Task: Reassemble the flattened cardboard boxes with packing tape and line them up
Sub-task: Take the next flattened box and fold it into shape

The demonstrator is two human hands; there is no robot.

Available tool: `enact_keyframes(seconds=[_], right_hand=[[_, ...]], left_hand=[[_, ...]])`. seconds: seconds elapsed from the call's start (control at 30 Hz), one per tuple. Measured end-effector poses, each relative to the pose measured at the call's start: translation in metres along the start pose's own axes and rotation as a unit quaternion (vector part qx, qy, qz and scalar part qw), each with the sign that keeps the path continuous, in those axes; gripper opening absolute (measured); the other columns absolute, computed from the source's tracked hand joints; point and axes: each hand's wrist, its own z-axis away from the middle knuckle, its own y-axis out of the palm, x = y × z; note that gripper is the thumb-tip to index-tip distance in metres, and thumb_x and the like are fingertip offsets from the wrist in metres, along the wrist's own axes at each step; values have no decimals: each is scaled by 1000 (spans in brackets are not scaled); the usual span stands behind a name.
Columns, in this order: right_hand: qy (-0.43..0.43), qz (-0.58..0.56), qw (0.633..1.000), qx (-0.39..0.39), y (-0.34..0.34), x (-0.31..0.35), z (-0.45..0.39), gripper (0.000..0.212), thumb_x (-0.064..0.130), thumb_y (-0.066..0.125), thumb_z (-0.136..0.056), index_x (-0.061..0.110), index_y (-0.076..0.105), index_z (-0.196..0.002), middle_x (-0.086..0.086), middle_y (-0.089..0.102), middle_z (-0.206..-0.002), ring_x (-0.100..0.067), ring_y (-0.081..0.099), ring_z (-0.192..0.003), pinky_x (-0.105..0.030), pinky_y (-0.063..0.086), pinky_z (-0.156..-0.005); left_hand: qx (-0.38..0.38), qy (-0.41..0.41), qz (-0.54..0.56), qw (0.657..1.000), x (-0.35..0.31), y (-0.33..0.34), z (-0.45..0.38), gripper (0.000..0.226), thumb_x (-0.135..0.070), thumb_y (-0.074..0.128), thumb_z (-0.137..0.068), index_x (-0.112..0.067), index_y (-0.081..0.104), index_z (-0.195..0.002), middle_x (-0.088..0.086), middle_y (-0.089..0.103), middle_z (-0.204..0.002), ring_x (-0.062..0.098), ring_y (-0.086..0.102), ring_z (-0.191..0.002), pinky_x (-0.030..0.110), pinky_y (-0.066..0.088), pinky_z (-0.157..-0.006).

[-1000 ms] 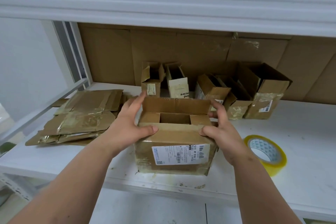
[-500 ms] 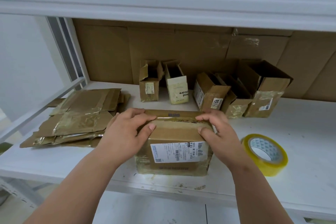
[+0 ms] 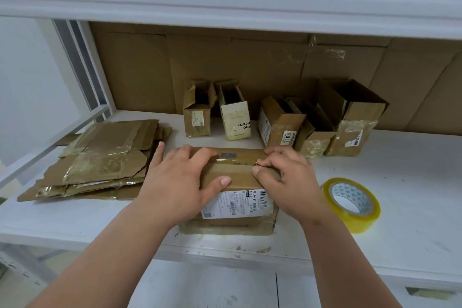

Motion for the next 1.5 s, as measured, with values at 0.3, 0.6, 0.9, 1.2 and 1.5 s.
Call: enact_keyframes(seconds=[0.3,0.6,0.9,1.2,1.5], right_hand=[[14,-56,998,38,-10,-9,16,37,47,37,-102,41,56,-134,19,51,-142,4,40,-133,-43,9,-123],[309,185,924,128,-60,-62,31,47,40,50,-78,22,60,-120,-6,53,-132,-31,47,-127,-44,27,-113],[294,251,902,190,-60,-78,37,40,21,44,-91,23,55,-129,1,62,-122,-20,52,-125,-41,19,-120],[255,-12,966,44,-69,-61,32,23,29,51,-98,14,60,-114,-3,63,-94,-26,59,-90,-33,45,-75],[187,-272,939,-98,-94,8,16,15,32,62,-95,30,53,-108,7,63,-82,-8,59,-71,-26,42,-59]], left_hand=[[7,-53,60,997,-20,-3,-5,52,-71,37,-88,-46,51,-132,-12,41,-139,18,29,-134,46,2,-123],[-14,-96,48,994,-39,-1,-16,37,-40,41,-94,-37,54,-129,-11,45,-134,16,35,-126,40,19,-111],[-64,-122,73,988,-45,0,-8,10,-40,46,-98,-35,41,-105,-12,51,-106,15,46,-107,41,28,-94],[-34,-115,97,988,-42,-4,4,12,-33,40,-101,-32,50,-94,-14,55,-95,15,44,-96,35,27,-85],[-11,-98,182,978,-39,-16,13,5,-38,55,-97,-37,60,-99,-18,48,-119,12,52,-107,33,43,-93]])
